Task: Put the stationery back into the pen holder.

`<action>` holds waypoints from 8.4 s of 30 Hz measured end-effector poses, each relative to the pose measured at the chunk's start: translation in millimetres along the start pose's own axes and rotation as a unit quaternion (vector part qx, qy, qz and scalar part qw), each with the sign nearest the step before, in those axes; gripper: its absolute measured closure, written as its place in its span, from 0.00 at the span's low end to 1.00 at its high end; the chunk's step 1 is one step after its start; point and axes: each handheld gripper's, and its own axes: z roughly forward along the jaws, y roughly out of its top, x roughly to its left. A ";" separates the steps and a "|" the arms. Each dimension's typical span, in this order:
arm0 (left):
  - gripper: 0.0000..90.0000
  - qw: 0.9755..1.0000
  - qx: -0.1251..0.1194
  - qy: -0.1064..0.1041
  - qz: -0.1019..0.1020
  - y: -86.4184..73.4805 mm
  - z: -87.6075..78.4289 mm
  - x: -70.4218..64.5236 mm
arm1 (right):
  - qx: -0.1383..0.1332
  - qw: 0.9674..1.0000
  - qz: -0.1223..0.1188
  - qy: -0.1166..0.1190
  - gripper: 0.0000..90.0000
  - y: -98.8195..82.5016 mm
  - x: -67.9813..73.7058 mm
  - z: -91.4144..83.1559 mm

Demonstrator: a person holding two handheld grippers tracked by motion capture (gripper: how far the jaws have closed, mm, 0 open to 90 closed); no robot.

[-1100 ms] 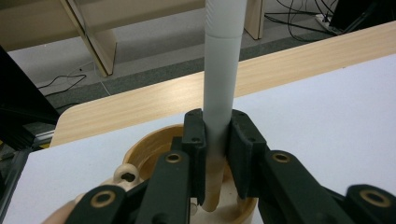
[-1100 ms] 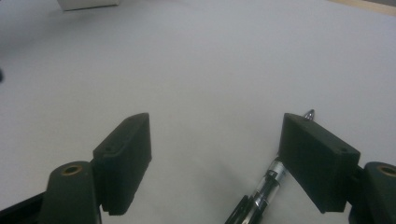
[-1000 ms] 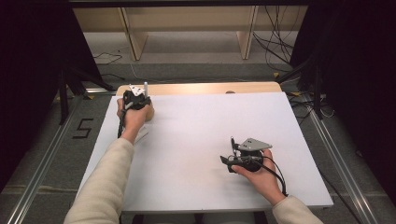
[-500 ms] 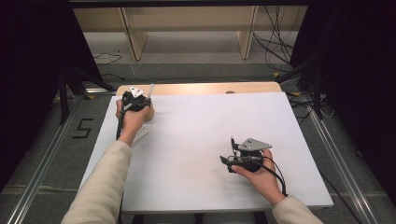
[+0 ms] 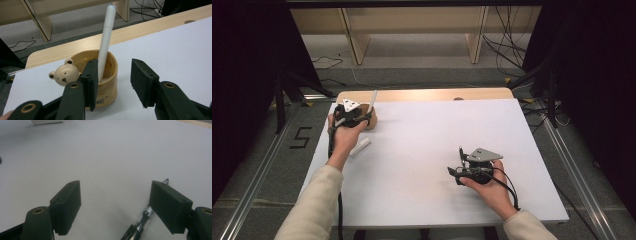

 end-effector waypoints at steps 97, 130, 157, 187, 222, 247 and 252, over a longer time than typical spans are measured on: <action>0.78 0.984 0.163 -0.073 -0.001 -79.3 -6.5 23.1 | 0.001 1.000 -0.002 0.003 0.29 0.5 1.6 0.4; 0.78 0.992 0.040 -0.119 -0.020 -66.0 -39.0 -31.7 | -0.018 1.000 0.016 0.013 0.30 9.4 4.0 5.1; 0.78 0.976 -0.009 -0.217 0.032 -66.9 -58.4 -137.6 | -0.047 0.993 0.062 0.087 0.31 51.7 29.0 46.7; 0.78 0.971 -0.018 -0.238 0.029 -70.3 -53.7 -152.3 | -0.038 0.977 0.146 0.150 0.41 56.4 29.7 73.3; 0.61 0.976 -0.027 -0.198 0.090 -71.1 -51.3 -164.6 | -0.079 0.994 0.002 0.080 0.72 68.4 43.8 55.0; 0.77 0.977 -0.040 -0.198 0.075 -67.1 -39.6 -173.4 | -0.088 0.993 -0.025 0.074 0.72 71.4 55.5 52.9; 0.78 0.978 -0.040 -0.193 0.073 -65.6 -39.9 -170.9 | -0.098 0.992 -0.007 0.077 0.61 72.3 53.2 52.3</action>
